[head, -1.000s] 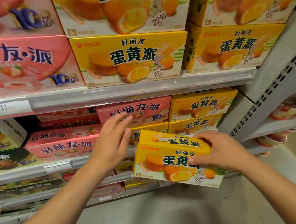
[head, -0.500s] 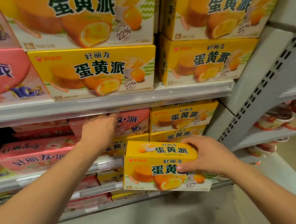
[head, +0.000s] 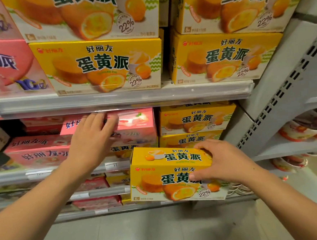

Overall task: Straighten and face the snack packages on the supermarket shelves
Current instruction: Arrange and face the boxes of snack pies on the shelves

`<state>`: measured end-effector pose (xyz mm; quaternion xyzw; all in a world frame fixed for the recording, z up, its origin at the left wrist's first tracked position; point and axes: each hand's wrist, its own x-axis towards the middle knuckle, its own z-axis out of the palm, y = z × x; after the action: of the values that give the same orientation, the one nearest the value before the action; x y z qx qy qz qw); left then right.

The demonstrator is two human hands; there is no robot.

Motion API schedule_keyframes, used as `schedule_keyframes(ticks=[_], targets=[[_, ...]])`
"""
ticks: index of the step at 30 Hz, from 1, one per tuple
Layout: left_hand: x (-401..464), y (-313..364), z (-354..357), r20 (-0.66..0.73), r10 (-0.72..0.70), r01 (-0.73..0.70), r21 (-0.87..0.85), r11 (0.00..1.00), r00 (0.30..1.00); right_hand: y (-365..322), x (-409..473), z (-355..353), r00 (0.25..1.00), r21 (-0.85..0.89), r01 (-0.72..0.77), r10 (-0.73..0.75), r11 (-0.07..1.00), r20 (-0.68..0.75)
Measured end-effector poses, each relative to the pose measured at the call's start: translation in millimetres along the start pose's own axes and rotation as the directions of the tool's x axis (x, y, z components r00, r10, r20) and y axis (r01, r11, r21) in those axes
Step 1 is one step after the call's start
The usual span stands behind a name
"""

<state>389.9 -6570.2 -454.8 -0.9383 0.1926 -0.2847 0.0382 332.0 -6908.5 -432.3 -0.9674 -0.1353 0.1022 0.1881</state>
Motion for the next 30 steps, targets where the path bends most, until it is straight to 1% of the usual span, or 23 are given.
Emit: schedule_keyframes(ticks=[1, 3, 7, 11, 14, 16, 19, 22, 28, 30], targets=[[-6.9, -2.4, -5.6, -0.032, 0.001, -0.002, -0.019, 1.000, 0.999, -3.1, 2.0, 0.8, 1.000, 0.000, 0.014, -0.014, 1.000, 0.012], [-20.5, -6.4, -17.5, -0.053, 0.011, -0.013, -0.035, 0.999, 0.999, -11.5, 5.2, 3.8, 0.998, 0.001, 0.053, -0.053, 0.999, 0.027], [-49.8, -19.2, -35.0, -0.036, 0.007, -0.009, -0.054, 0.998, 0.999, -36.0, 10.0, 13.4, 0.993, -0.009, 0.110, -0.109, 0.994, 0.050], [-81.5, -46.9, -41.3, 0.018, 0.005, -0.004, -0.045, 0.999, 1.000, -67.0, 15.6, 26.7, 0.992, -0.015, 0.103, -0.101, 0.995, 0.075], [-102.3, -82.1, -41.1, 0.038, 0.009, -0.008, -0.036, 0.999, 0.999, -97.7, 21.7, 41.6, 0.992, -0.030, 0.095, -0.093, 0.995, 0.080], [-111.6, -110.4, -39.7, 0.033, 0.004, -0.002, -0.045, 0.999, 0.999, -121.8, 25.0, 53.9, 0.995, -0.032, 0.077, -0.074, 0.997, 0.072], [-119.4, -152.4, -36.6, 0.062, -0.004, 0.006, -0.030, 1.000, 0.998, -161.3, 26.0, 71.6, 0.997, 0.005, 0.018, -0.019, 1.000, 0.075], [-120.2, -186.4, -29.0, 0.074, 0.028, -0.028, -0.003, 1.000, 0.997, -199.6, 25.6, 86.8, 0.997, 0.019, -0.038, 0.037, 0.999, 0.069], [-102.6, -219.5, -13.1, 0.129, 0.078, -0.081, 0.016, 0.997, 0.989, -250.0, 13.3, 109.0, 0.992, 0.029, -0.123, 0.122, 0.992, 0.012], [-95.0, -221.9, -9.7, 0.167, 0.042, -0.048, 0.029, 0.998, 0.985, -255.5, 8.5, 111.8, 0.992, 0.030, -0.129, 0.129, 0.991, 0.007]])
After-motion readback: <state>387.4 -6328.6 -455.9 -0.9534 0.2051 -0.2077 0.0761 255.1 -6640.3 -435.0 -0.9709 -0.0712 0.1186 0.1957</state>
